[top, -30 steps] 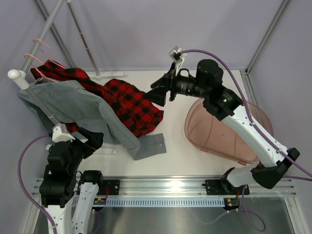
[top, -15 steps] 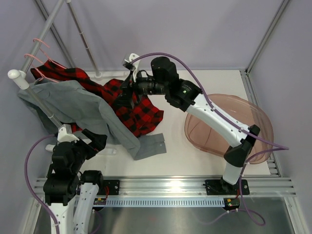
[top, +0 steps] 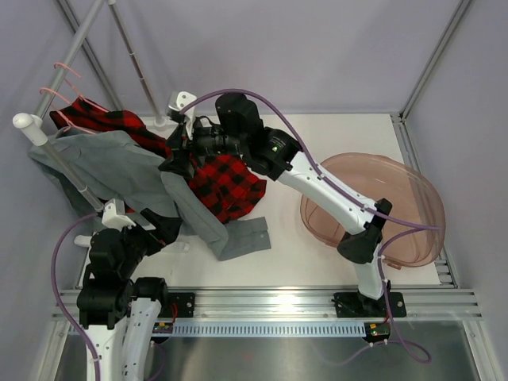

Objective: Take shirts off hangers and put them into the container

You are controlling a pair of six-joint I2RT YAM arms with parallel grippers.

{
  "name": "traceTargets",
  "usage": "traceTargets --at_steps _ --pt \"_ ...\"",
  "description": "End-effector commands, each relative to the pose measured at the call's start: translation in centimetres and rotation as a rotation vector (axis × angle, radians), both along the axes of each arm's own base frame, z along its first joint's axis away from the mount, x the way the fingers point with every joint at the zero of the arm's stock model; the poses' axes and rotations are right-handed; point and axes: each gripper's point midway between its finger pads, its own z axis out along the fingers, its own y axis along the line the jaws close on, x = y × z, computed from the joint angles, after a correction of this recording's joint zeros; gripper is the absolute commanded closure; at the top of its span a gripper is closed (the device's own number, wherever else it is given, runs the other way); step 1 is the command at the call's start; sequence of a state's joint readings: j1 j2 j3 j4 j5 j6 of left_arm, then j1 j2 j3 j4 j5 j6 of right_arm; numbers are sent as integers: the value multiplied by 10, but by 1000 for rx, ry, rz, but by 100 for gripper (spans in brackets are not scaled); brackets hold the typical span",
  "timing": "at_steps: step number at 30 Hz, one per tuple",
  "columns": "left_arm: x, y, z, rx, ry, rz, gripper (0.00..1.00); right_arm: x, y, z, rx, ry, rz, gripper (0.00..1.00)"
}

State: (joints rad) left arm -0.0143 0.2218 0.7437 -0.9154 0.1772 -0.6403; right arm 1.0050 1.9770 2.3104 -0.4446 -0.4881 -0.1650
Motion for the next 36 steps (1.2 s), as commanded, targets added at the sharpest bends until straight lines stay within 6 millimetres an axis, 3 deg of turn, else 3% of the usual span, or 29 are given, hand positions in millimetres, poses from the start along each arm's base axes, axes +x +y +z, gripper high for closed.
traceTargets --at_steps 1,3,12,18,26,28,29,36 --pt "2 -10 15 -14 -79 -59 1 2 11 3 -1 -47 15 31" --pt "0 -9 19 -6 -91 -62 1 6 18 -8 -17 -50 21 34" --pt "-4 -12 24 5 -121 -89 1 12 38 -15 -1 -71 46 40" --pt "0 -14 19 3 -118 -99 1 7 51 -24 -3 -74 73 54" --pt "-1 -16 18 0 -118 -113 1 -4 53 -6 39 -92 92 71" --pt "0 -17 18 -1 -118 -116 1 -4 53 -3 49 -87 93 96" --pt "0 -17 19 -3 -117 -119 1 -4 54 -3 52 -86 91 100" --pt "1 -24 15 -32 -114 -147 1 -2 54 9 90 -103 80 100"
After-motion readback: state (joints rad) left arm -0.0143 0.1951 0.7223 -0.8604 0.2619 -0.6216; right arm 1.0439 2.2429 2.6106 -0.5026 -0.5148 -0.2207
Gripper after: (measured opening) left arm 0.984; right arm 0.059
